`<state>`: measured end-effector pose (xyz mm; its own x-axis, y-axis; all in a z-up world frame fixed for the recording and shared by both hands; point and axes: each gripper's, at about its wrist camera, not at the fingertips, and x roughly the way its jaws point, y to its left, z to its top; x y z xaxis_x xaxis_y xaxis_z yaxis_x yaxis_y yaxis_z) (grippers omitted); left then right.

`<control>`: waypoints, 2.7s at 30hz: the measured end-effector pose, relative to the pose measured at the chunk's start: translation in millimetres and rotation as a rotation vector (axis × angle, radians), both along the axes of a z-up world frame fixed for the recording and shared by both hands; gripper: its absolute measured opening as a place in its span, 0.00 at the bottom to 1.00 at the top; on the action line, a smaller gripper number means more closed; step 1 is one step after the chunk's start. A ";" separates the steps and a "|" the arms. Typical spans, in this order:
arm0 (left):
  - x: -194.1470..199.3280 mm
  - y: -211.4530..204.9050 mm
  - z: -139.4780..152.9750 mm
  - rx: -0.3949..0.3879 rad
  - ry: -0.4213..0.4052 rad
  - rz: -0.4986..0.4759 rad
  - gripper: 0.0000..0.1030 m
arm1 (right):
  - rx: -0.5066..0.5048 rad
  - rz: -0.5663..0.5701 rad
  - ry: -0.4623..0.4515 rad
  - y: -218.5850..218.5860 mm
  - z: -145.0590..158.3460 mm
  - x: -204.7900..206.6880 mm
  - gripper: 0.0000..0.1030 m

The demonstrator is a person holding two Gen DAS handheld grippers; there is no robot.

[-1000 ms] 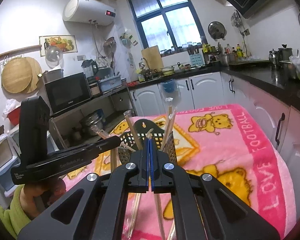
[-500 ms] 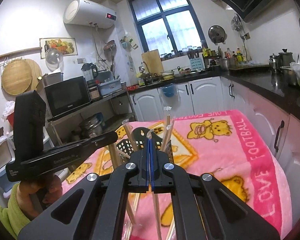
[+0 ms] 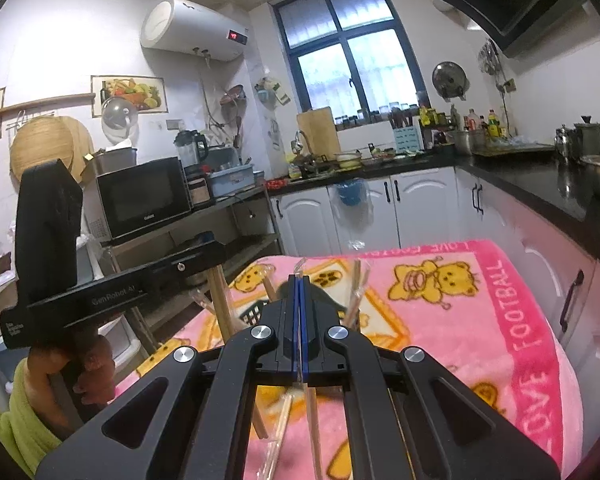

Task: Organize utensils
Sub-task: 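Lift both held chopsticks and carry them above the green caddy, then open the left gripper into the caddy while the right gripper releases its chopstick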

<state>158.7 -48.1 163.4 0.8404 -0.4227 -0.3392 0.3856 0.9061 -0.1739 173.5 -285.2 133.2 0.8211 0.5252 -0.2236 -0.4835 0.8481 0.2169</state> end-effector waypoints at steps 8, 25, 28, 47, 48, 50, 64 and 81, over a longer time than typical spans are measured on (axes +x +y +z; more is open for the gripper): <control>1.9 15.4 30.5 0.015 -0.068 0.059 0.03 | 0.007 0.017 -0.029 14.5 13.4 16.6 0.01; 22.6 39.1 72.6 0.003 -0.183 0.182 0.03 | 0.008 0.014 -0.108 34.8 46.0 49.6 0.01; 30.9 42.4 74.1 -0.001 -0.188 0.202 0.03 | 0.015 0.014 -0.127 38.9 53.0 57.7 0.01; 85.2 63.3 41.8 -0.039 -0.171 0.311 0.03 | 0.005 -0.012 -0.178 61.7 42.6 110.0 0.01; 88.1 64.0 37.2 -0.041 -0.163 0.311 0.03 | 0.002 -0.019 -0.176 62.5 38.2 112.8 0.01; 92.1 63.7 28.6 -0.040 -0.149 0.310 0.03 | -0.001 -0.034 -0.175 62.9 30.4 116.7 0.01; 103.6 59.7 -26.3 -0.034 -0.059 0.275 0.03 | 0.022 -0.067 -0.060 48.3 -20.8 129.0 0.02; 89.6 63.8 -44.8 -0.050 0.000 0.267 0.18 | 0.004 -0.084 0.056 19.2 -46.8 93.9 0.25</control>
